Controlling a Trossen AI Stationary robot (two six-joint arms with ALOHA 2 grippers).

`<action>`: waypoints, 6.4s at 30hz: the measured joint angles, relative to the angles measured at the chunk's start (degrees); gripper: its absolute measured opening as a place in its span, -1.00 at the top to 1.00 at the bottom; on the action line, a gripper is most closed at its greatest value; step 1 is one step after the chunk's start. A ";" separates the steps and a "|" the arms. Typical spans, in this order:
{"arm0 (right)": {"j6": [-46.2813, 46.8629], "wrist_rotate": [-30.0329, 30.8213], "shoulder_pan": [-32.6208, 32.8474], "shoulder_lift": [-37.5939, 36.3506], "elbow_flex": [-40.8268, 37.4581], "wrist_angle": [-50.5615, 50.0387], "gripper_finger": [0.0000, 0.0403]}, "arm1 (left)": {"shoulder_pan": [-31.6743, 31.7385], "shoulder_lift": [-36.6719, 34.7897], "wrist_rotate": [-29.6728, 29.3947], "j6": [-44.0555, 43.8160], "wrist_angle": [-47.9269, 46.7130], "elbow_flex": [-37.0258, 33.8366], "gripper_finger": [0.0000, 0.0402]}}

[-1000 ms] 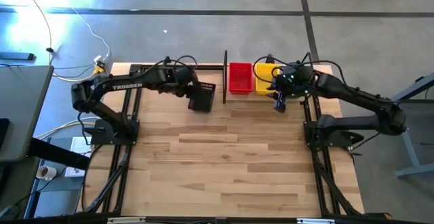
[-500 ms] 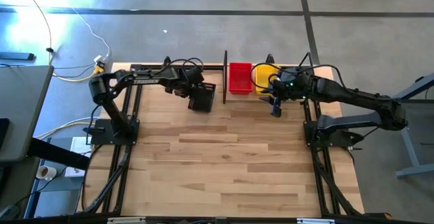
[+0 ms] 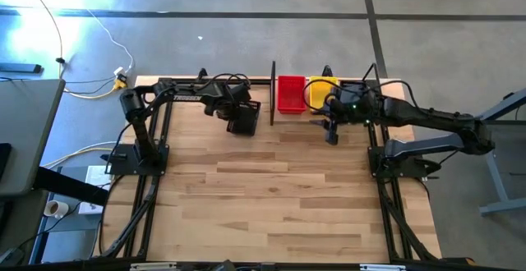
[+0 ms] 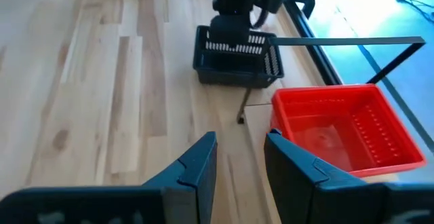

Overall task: Stack baskets on shelf by color
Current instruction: Stack the black bin on top of the black bin on the shelf

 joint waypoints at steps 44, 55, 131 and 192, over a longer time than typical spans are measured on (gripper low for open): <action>11.72 8.35 32.02 10.86 11.07 14.17 0.45 | -44.03 -23.72 -12.89 -40.40 -10.90 0.71 1.00; 10.06 8.55 34.88 22.66 21.26 6.74 0.45 | -43.56 -23.59 -15.88 -39.31 -18.13 7.28 1.00; 9.87 18.26 28.07 44.02 35.60 -7.51 0.99 | -33.11 -17.84 -17.58 -25.38 -1.97 8.85 0.51; -4.53 20.79 -0.24 13.94 35.06 -31.56 1.00 | -12.44 -18.10 -6.01 0.11 0.84 8.92 0.31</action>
